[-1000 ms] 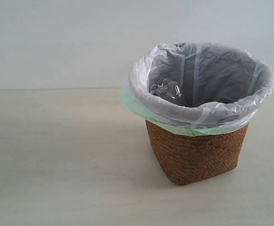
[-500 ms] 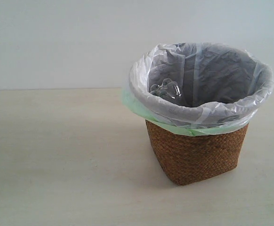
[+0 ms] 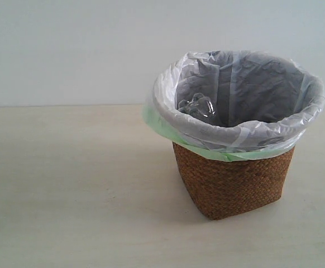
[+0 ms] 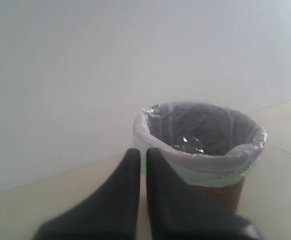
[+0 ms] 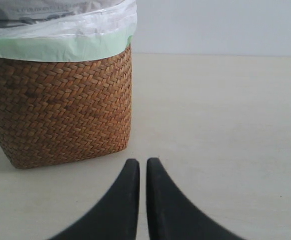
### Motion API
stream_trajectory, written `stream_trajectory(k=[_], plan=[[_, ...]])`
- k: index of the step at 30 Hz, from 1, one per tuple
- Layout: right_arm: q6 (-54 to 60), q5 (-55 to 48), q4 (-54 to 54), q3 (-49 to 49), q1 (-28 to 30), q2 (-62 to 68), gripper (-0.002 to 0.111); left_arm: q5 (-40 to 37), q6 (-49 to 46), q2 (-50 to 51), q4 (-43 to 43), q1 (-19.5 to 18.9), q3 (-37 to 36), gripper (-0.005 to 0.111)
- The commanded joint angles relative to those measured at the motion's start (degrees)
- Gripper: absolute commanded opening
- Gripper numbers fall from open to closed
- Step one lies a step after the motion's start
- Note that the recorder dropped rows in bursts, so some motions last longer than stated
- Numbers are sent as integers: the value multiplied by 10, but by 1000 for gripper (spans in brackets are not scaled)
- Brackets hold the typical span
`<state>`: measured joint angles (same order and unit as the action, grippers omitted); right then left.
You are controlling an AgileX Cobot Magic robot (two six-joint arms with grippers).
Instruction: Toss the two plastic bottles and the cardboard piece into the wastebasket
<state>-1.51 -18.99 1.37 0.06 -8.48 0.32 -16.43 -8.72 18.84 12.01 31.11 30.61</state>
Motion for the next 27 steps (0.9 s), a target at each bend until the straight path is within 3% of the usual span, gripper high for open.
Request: stream_trajectory(k=[1, 16, 27], plan=[[2, 5, 5, -1, -1, -3, 3, 2, 6, -38, 7, -57, -2, 4], [2, 5, 5, -1, -1, -3, 3, 2, 6, -188, 7, -249, -2, 4], [2, 5, 5, -1, -1, -3, 3, 2, 6, -188, 7, -258, -2, 4]])
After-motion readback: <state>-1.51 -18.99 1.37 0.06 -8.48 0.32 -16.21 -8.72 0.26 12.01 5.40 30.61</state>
